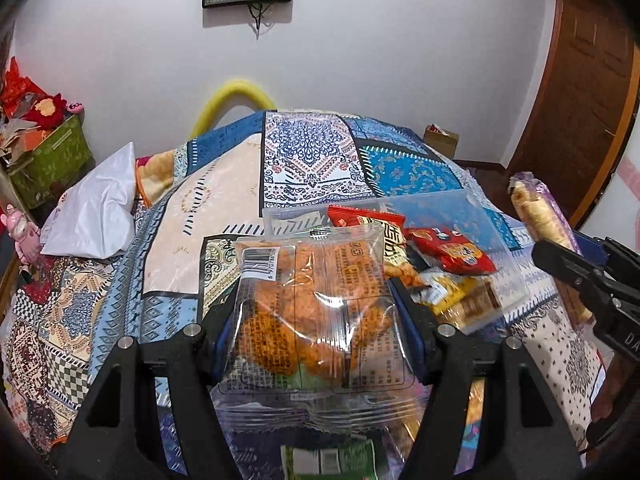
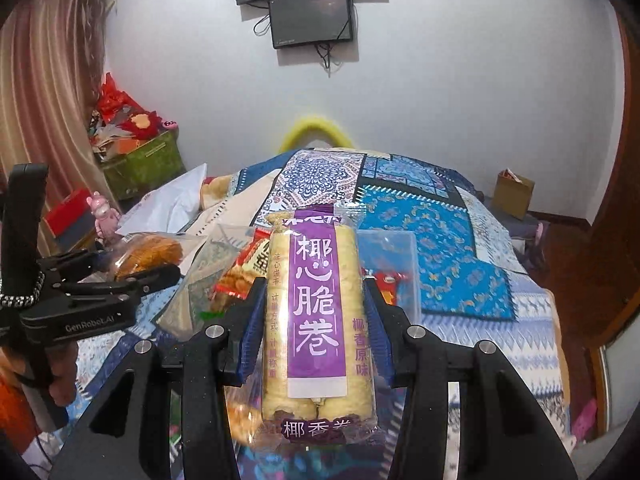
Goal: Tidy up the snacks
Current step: 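Carry the cake pack and coconut roll over the clear box with both tools, then lower both packs into the clear box and open both tools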
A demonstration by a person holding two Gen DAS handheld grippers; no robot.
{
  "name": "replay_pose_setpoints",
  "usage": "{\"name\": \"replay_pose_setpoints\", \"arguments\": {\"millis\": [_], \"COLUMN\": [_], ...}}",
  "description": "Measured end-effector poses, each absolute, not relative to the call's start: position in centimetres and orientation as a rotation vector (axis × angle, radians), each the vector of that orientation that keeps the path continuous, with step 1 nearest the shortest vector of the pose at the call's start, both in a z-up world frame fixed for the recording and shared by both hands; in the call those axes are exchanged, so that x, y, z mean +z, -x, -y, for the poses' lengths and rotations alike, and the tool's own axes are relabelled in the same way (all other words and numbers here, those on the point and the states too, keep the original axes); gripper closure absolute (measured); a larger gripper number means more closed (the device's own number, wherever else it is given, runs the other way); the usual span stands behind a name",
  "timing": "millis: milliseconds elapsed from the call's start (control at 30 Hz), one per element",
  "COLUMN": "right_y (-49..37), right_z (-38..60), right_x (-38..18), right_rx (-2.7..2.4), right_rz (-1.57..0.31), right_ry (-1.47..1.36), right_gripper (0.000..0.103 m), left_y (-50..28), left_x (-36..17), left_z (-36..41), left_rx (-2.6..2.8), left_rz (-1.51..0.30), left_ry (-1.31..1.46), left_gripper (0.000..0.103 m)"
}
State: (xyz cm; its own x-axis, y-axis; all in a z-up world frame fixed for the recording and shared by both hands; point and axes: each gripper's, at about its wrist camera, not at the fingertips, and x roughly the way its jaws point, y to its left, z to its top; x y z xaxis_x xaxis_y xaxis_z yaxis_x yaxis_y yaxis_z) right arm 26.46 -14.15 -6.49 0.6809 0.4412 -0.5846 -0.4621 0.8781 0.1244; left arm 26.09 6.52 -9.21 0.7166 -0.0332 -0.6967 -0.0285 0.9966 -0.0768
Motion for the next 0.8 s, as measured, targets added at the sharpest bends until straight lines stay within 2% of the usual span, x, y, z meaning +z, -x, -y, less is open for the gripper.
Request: {"name": "replay_pose_setpoints", "arguments": {"millis": [367,800], "right_y": [-30.9,-34.0], "right_z": [11.6,11.0], "right_x": [-9.7,-12.3], "right_rx": [0.515,0.503], "right_rz": [-0.741,-0.841], "right_ry": [0.051,0.029], "right_gripper": [0.06,0.06], "left_y": [-31.8,-34.9], "left_x": [-12.3,-14.2], "left_z": [-6.4,-6.4], "left_rx": [0.005,0.017], "left_rz": [-0.845,-0.886], "left_ry": [0.149,0.176], "left_gripper": [0.037,0.036]}}
